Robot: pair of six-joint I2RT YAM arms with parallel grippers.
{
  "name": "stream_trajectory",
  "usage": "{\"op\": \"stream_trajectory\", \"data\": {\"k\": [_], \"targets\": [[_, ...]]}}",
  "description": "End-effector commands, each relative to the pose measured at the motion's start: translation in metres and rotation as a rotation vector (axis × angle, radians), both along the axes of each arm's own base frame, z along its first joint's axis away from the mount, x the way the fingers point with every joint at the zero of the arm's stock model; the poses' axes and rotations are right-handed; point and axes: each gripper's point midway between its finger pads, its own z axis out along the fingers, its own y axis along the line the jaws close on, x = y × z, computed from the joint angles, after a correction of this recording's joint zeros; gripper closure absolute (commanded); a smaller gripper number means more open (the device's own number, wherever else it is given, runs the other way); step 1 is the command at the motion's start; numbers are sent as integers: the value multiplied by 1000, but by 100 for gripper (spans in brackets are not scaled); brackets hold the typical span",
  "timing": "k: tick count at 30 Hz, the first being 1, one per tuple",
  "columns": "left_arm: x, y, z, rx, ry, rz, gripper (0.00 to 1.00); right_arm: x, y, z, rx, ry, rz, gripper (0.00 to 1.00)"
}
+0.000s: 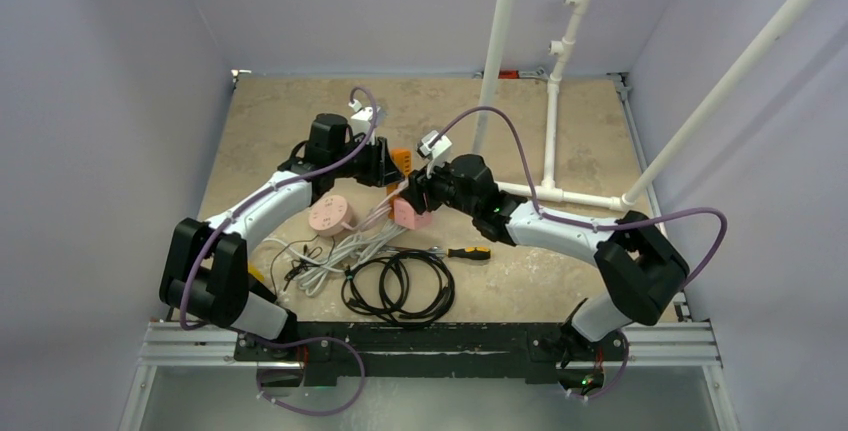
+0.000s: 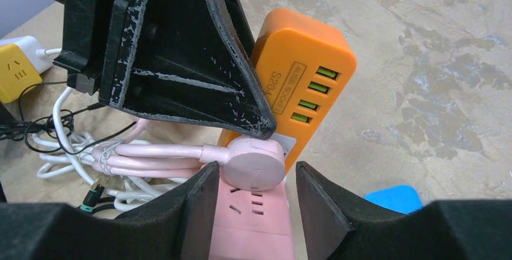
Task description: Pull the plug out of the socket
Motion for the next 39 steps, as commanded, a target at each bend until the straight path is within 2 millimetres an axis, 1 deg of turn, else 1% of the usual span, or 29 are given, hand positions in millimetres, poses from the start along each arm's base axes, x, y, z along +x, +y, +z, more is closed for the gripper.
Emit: {"op": "stream_trajectory", "data": {"k": [1, 7, 15, 19, 23, 28, 33, 36, 39], "targets": [[1, -18, 43, -96, -75, -77, 100, 2, 12, 18, -4, -59, 29, 47], [1, -17, 42, -90, -75, -73, 100, -4, 16, 20, -1, -72, 65, 44], [1, -16, 42, -82, -74, -70, 100, -10, 20, 14, -47, -87, 98, 41], [1, -17, 43, -84, -75, -73, 100, -4, 15, 16, -50, -96, 55, 42], [0, -18, 41, -89, -66, -83, 100, -1, 15, 15, -44, -92, 29, 46], [-2, -21, 40, -93, -59, -97, 100, 2, 16, 8, -56, -81, 21, 54], [-6, -25, 39, -90, -59, -119, 100, 6, 17, 3, -73, -73, 10, 57], [-8, -28, 38, -77, -63, -128, 100, 9, 13, 3, -79, -75, -20, 63], [-10, -29, 37, -69, -66, -134, 100, 13, 10, 3, -84, -75, -52, 73]]}}
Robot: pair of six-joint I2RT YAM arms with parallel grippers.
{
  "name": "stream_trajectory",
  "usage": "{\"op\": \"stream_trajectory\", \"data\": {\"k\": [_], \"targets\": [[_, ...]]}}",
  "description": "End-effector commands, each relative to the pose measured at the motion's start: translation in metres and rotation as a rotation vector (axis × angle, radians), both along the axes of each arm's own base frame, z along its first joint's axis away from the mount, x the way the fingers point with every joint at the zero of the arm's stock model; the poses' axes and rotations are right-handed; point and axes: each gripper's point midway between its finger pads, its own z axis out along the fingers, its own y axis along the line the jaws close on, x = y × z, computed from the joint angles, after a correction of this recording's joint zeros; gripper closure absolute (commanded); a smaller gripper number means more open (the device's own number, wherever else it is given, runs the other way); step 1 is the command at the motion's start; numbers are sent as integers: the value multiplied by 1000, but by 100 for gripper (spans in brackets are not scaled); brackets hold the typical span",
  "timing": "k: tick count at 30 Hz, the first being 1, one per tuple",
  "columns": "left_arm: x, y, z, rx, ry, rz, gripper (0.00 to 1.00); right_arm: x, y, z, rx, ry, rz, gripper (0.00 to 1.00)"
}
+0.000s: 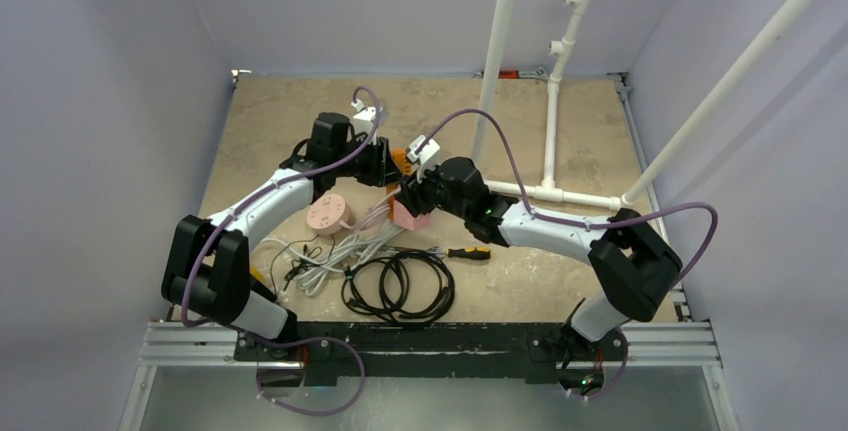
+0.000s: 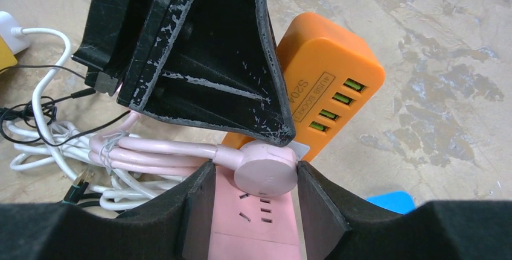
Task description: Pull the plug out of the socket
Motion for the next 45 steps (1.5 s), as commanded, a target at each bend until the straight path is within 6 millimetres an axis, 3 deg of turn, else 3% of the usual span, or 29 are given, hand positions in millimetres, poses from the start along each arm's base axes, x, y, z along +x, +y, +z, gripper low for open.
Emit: {"op": "stream_trajectory", "data": {"k": [1, 7, 14, 26, 32, 35, 39, 45], "targets": [[-11, -30, 41, -89, -69, -121, 100, 16, -1, 9, 0, -26, -80, 78], [-6, -26, 37, -55, -77, -92, 100, 20, -11, 23, 39, -55, -140, 100], [8, -8, 25, 43, -81, 28, 100, -4, -13, 60, 137, -153, -65, 100], [9, -5, 36, 40, -121, 44, 100, -13, -9, 68, 197, -111, -44, 100], [6, 6, 93, -78, -352, 132, 100, 6, -32, 74, 308, -12, -110, 70], [0, 11, 110, -120, -419, 153, 100, 8, -36, 76, 367, 43, -81, 60], [-3, 12, 117, -147, -447, 160, 100, 4, -33, 78, 421, 100, -33, 52], [-2, 9, 106, -115, -432, 178, 100, -3, -26, 76, 474, 152, 21, 40]]}}
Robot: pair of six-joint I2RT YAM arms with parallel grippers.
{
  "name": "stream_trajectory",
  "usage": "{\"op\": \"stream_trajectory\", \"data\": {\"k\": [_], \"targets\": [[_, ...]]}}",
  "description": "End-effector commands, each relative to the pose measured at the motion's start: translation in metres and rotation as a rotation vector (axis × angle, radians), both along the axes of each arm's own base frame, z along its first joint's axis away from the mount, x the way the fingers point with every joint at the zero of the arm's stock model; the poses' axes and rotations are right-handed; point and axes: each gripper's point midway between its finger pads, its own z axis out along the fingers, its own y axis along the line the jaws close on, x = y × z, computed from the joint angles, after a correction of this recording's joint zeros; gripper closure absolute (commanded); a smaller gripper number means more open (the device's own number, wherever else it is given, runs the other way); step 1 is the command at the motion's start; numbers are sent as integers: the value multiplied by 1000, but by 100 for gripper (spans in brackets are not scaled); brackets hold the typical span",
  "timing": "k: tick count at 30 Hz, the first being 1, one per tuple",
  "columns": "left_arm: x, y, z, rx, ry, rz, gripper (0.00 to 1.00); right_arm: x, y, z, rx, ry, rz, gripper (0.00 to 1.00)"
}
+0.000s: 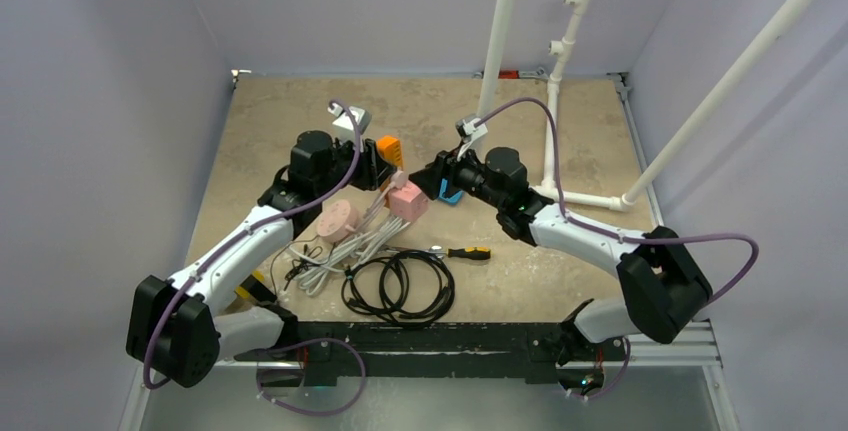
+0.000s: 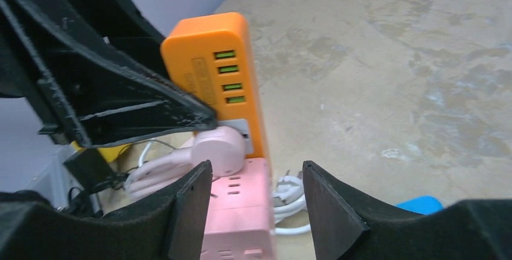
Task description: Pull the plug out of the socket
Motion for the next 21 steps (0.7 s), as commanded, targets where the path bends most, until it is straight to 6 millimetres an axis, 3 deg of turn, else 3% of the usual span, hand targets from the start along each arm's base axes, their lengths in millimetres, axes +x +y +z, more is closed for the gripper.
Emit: {"op": "stream_trajectory", "data": {"k": [1, 5, 12, 21], "targets": [[10, -12, 41, -83, -129, 11, 100, -13, 12, 16, 109, 8, 90, 38], [5, -22, 39, -105, -120, -32, 100, -9, 12, 4, 99, 30, 84, 34], [13, -20, 24, -93, -57, 13, 100, -6, 7, 4, 74, -27, 78, 24], [11, -22, 20, -131, -35, 27, 100, -4, 19, -9, 88, 28, 121, 28]]}}
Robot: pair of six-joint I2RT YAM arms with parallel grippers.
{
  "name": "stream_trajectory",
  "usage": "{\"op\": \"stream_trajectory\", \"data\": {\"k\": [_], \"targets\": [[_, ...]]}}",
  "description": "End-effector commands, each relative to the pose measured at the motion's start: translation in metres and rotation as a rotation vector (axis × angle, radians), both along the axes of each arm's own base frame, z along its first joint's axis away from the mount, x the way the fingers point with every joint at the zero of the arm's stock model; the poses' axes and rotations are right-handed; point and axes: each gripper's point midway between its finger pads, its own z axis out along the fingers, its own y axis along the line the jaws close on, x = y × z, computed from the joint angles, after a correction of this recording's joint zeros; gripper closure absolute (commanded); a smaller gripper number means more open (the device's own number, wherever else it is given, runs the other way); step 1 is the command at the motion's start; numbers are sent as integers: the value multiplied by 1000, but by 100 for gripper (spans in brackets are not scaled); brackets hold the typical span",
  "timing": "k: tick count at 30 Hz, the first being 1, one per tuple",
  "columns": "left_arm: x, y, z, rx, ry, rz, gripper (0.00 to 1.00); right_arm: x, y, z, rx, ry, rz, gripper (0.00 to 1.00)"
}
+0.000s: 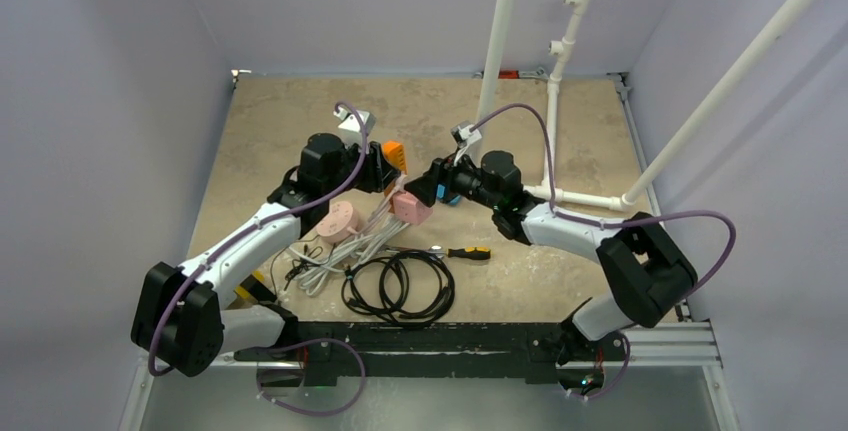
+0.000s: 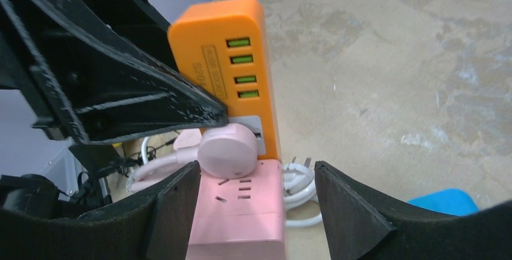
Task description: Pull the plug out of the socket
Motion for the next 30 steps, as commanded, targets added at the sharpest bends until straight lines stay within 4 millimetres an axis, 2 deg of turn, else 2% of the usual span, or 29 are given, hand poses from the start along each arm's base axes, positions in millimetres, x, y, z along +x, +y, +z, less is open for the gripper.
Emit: {"op": "stream_trajectory", "data": {"k": [1, 8, 12, 21, 30], "targets": [[8, -14, 42, -128, -107, -10, 100, 0, 10, 14, 50, -25, 48, 29], [7, -15, 40, -124, -105, -8, 100, -4, 17, 12, 81, 10, 81, 31], [8, -15, 38, -120, -102, -1, 100, -13, 21, 14, 118, 33, 130, 30], [7, -17, 36, -118, -96, -9, 100, -11, 23, 16, 151, 64, 118, 30], [6, -20, 37, -121, -101, -23, 100, 3, 17, 5, 111, 89, 32, 38]]}}
